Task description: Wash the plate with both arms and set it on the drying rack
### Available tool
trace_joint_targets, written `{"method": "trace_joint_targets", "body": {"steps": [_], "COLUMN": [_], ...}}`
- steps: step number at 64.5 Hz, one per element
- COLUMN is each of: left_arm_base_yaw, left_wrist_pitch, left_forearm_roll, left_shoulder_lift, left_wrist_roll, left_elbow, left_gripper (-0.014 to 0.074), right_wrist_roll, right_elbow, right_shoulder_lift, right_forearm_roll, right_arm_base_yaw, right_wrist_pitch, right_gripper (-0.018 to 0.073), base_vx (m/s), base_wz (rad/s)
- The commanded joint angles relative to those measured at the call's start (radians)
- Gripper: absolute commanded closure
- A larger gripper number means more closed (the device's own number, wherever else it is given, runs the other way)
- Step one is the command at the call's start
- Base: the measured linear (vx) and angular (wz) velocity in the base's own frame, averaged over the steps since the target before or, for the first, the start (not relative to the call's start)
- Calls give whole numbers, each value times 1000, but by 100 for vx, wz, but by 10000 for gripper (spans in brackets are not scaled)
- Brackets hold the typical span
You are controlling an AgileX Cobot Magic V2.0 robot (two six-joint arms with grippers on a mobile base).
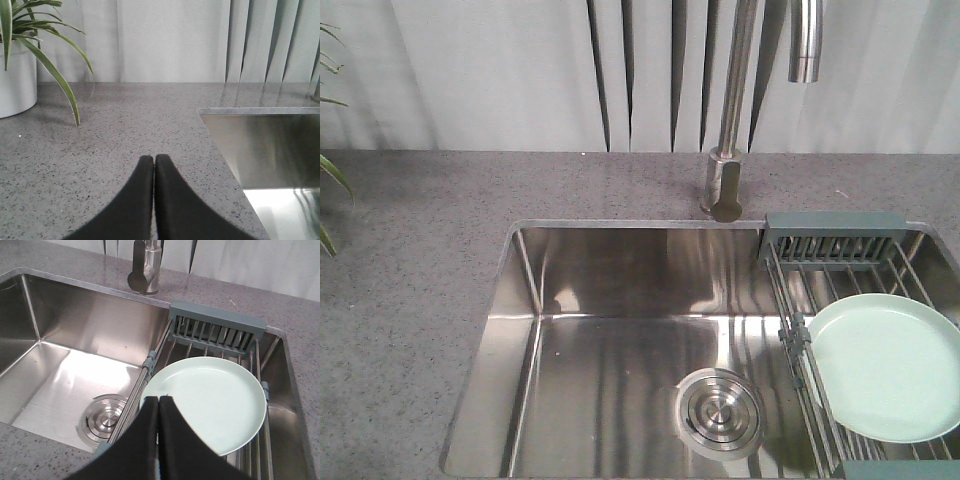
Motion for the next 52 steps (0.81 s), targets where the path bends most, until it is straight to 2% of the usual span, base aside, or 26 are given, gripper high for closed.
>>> {"method": "trace_joint_targets", "body": {"steps": [1, 12, 18, 30, 36, 45, 52], "left_arm_base_yaw": [2, 2, 2, 2, 2, 2, 2], "left_wrist_pitch": [-70, -70, -70, -70, -70, -70, -70], "left_forearm_roll": [1, 1, 1, 1, 1, 1, 1], "left_shoulder_lift": [-16, -16, -16, -16, -16, -16, -16], "left_wrist_roll": [-11, -11, -11, -11, -11, -11, -11], "left_elbow": [22, 22, 22, 22, 22, 22, 22], "left_gripper": [602, 602, 602, 602, 602, 602, 602], "right_wrist_roll": [-6, -15, -15, 0, 71, 235, 267], "right_elbow": [-23, -23, -23, 138, 223, 299, 346], "right_shoulder_lift": [15, 15, 15, 15, 15, -15, -66], "right_forearm_roll": [-1, -7, -34, -34, -42, -105, -111], "right_arm_base_yaw": [-1, -1, -1, -2, -24, -104, -158], "right_wrist_pitch": [-69, -73, -124, -403, -452, -500, -545], "right_gripper": [569, 569, 569, 569, 569, 569, 569], "base_vx": [0, 0, 0, 0, 0, 0, 0], "base_wz": [0, 0, 0, 0, 0, 0, 0]}}
